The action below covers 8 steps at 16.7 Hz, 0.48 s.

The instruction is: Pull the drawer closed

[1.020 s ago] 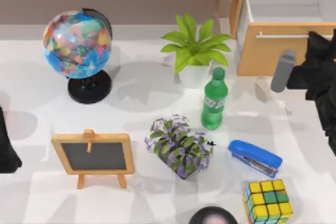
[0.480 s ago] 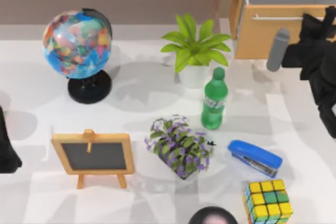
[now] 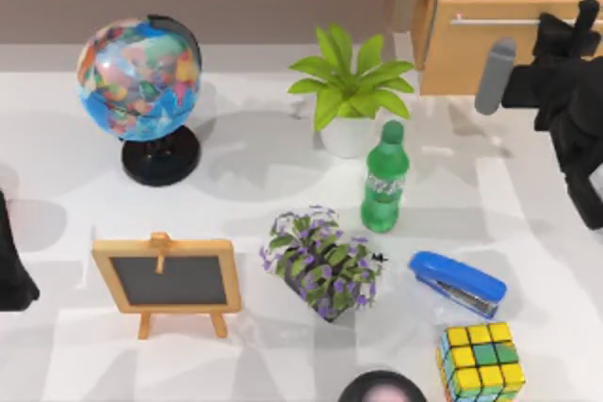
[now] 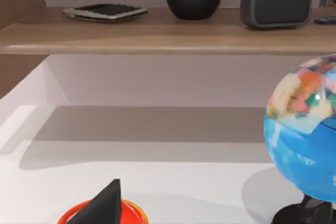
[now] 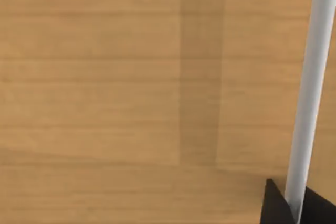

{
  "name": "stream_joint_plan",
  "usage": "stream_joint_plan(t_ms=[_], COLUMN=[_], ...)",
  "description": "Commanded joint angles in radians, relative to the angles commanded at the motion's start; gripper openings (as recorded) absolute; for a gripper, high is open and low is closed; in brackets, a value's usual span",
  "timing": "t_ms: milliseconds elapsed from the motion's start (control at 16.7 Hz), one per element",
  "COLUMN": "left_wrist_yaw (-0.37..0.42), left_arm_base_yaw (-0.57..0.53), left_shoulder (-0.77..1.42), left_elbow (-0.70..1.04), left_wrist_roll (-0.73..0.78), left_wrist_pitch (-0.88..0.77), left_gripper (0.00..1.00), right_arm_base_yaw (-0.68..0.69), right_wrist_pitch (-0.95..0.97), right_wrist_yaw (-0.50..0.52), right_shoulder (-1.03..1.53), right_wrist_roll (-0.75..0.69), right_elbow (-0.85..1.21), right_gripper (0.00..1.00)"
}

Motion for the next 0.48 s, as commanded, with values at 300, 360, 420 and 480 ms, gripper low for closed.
stream_joint_plan(t_ms=[300,360,420,480], left_wrist_yaw=[0.0,0.0,0.0,0.0], left_arm_base_yaw=[0.0,0.0,0.0,0.0], left_shoulder=[0.0,0.0,0.0,0.0], left_elbow=[0.0,0.0,0.0,0.0], left_wrist_roll=[0.0,0.0,0.0,0.0], left_wrist_pitch=[0.0,0.0,0.0,0.0], left_gripper=[1.0,1.0,1.0,1.0], right_arm_base_yaw=[-0.018,-0.02,-0.022,-0.022], right_wrist_pitch=[-0.09,-0.104,-0.113,-0.118], right_wrist_yaw=[-0.019,-0.022,-0.024,-0.025], right_shoulder=[0.07,0.08,0.086,0.089], right_wrist_roll=[-0.001,-0.001,0.0,0.0], right_elbow=[0.156,0.18,0.197,0.205], right_gripper=[0.0,0.0,0.0,0.0])
